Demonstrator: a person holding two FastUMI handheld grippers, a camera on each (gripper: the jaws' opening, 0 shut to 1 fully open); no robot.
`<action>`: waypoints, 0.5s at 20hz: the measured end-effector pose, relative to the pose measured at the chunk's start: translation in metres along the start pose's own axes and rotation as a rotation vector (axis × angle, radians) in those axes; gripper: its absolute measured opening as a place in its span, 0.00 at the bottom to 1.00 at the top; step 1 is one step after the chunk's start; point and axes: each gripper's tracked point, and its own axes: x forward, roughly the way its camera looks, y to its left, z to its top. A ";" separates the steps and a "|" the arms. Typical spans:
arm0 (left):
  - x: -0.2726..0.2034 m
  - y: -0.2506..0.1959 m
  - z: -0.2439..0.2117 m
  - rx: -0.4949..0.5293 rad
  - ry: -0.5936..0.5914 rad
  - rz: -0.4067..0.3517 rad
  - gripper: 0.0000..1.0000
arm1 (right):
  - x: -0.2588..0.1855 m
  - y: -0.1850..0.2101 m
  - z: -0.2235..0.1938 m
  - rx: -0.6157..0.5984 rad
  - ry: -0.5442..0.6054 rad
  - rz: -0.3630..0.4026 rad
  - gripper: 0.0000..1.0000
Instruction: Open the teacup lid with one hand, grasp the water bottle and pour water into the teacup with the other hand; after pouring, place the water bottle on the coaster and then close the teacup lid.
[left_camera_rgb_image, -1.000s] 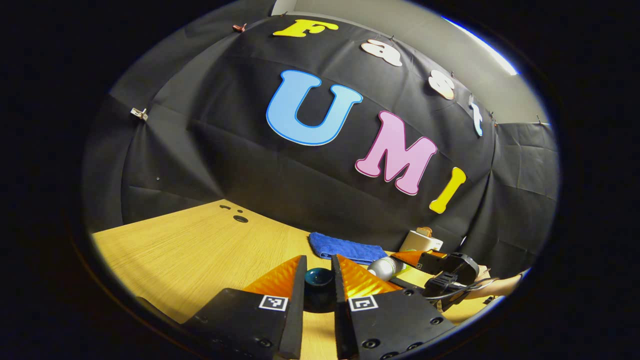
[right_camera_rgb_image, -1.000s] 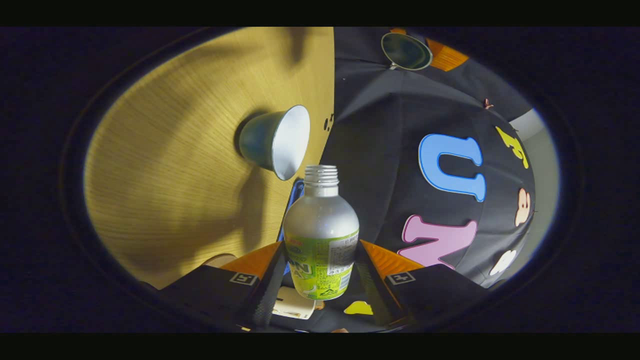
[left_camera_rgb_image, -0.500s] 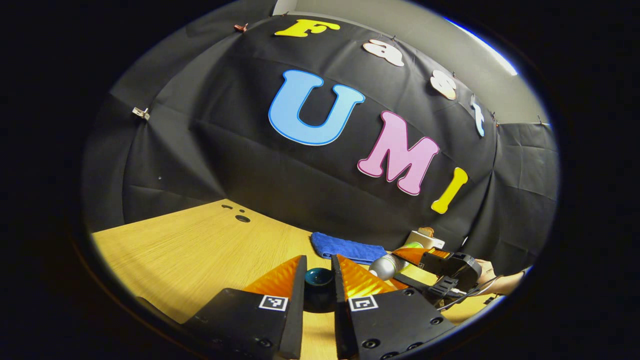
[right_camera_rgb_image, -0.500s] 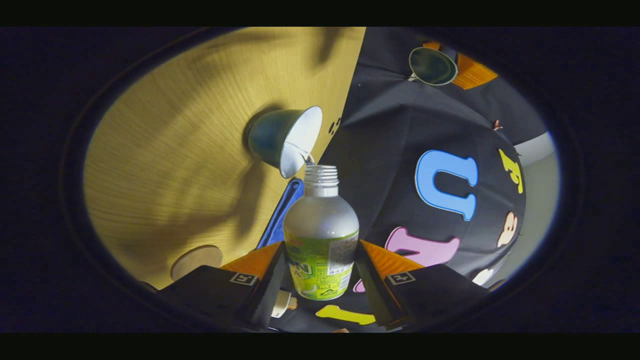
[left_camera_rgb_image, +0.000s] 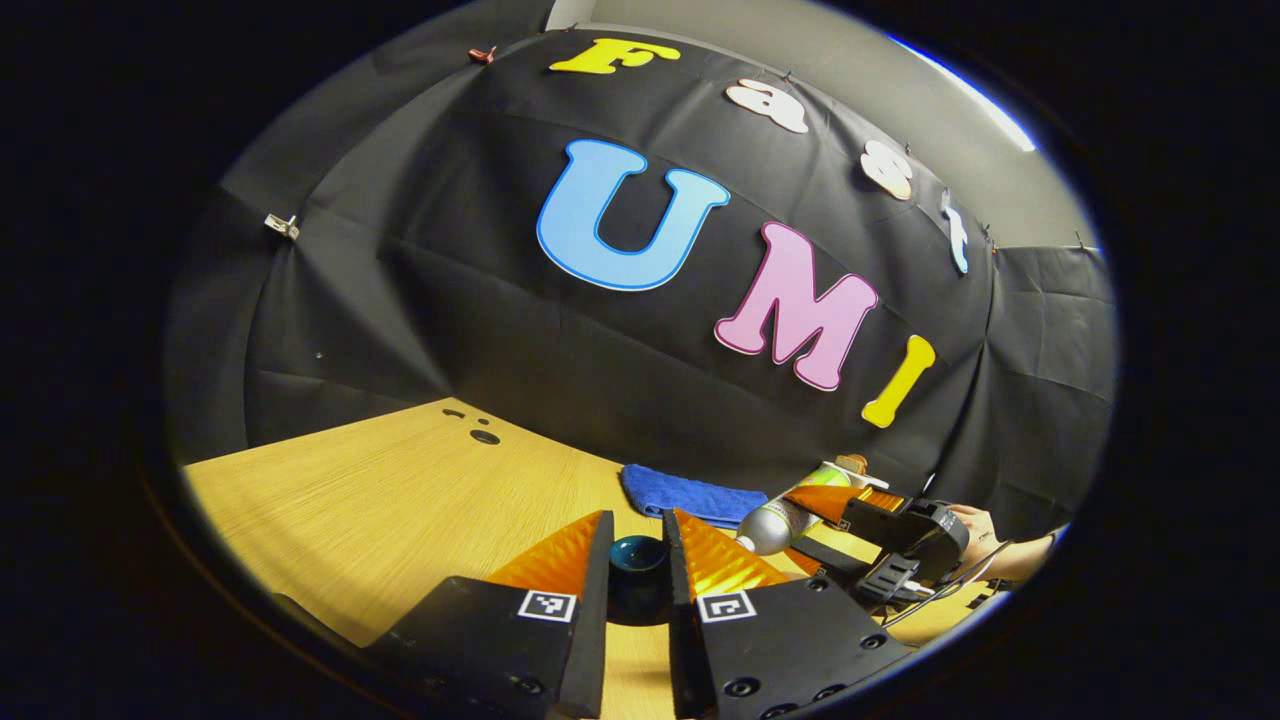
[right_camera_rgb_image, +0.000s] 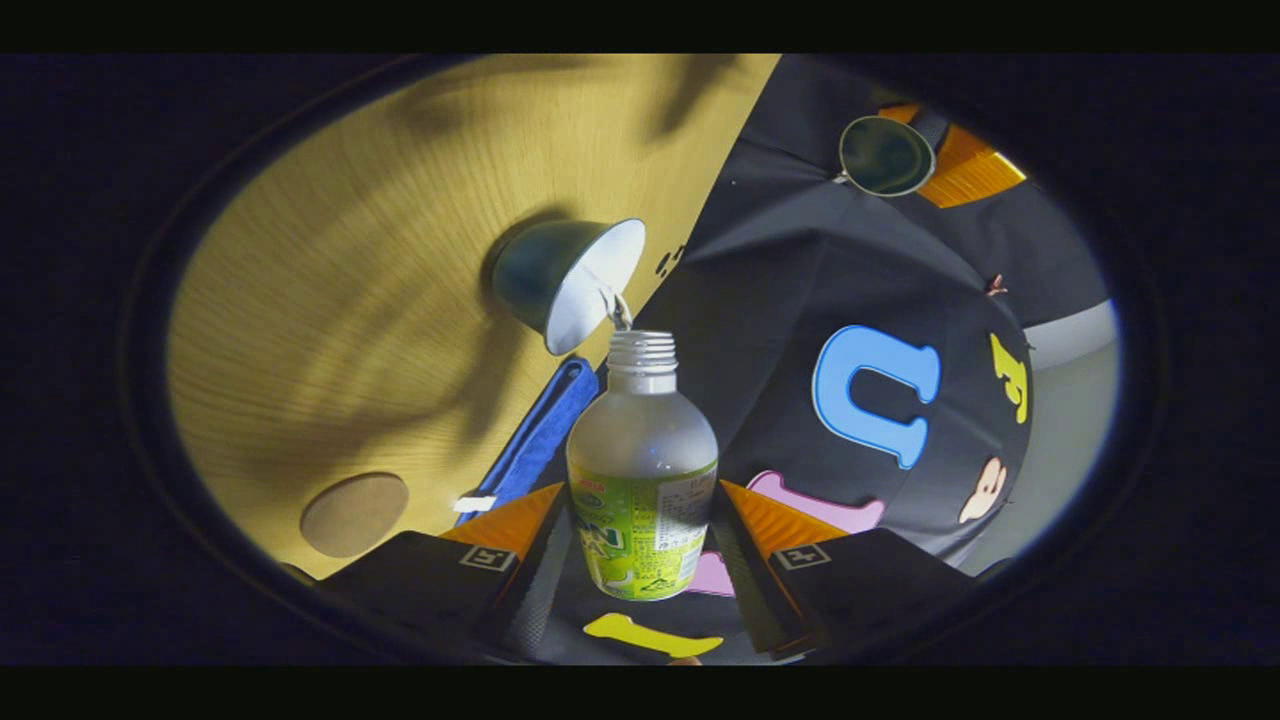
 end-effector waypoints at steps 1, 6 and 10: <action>0.000 0.000 0.001 0.000 0.000 0.000 0.30 | 0.002 -0.002 -0.001 -0.012 -0.001 -0.004 0.78; 0.000 0.001 0.000 -0.004 0.000 -0.002 0.30 | 0.001 -0.011 0.000 -0.077 -0.019 -0.015 0.78; -0.001 0.002 0.003 -0.011 -0.007 0.000 0.30 | 0.004 -0.014 -0.002 -0.142 -0.038 -0.011 0.78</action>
